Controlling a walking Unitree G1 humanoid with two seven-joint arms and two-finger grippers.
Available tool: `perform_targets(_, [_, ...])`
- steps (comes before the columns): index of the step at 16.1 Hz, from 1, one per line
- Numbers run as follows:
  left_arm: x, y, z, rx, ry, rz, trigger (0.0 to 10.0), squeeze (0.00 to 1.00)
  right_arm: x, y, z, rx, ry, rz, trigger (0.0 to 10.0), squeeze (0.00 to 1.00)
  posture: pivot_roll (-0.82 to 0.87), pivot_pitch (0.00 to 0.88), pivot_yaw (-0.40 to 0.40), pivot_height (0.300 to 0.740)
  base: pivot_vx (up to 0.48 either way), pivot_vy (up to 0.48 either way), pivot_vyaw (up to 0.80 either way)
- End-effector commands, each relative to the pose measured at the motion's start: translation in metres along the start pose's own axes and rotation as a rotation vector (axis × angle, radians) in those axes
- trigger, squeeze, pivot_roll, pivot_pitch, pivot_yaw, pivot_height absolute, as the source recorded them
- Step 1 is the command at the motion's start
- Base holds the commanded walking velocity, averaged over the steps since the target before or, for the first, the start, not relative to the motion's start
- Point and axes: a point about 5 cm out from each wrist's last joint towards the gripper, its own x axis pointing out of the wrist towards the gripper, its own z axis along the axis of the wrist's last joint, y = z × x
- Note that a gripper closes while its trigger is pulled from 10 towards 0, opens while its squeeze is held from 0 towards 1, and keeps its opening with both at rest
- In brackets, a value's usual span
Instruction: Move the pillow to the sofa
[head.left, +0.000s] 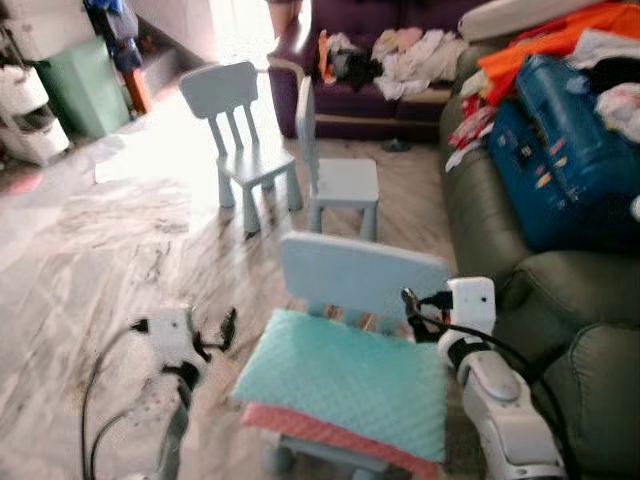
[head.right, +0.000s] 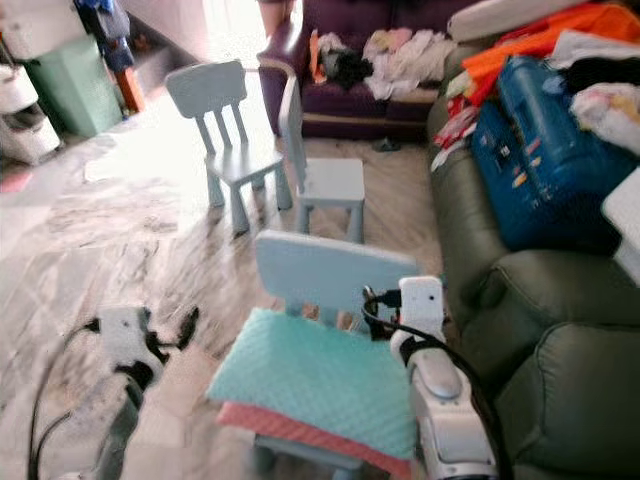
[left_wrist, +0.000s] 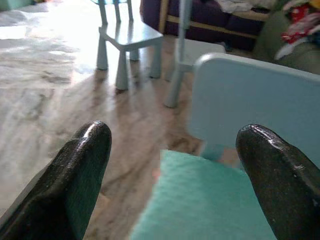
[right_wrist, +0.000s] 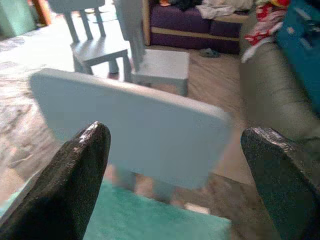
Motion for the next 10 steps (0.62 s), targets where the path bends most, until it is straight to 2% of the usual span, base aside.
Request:
perform_targets(1, [-0.0015,0.0077,-0.001,-0.003,0.008,0.026,10.0,0.0,0.0001,0.0015,0.0034,0.004,-0.012,0.001,10.0,0.0,-0.06,0.038,0.009,0.74,0.0,0.0,0.0])
perform_targets(10, [-0.0018,0.0093,-0.0029,-0.034,0.015,0.044,10.0,0.0,-0.0006,0.0017,0.003,-0.005,-0.007,0.005,10.0,0.0,-0.06,0.045,0.005,0.74,0.0,0.0,0.0])
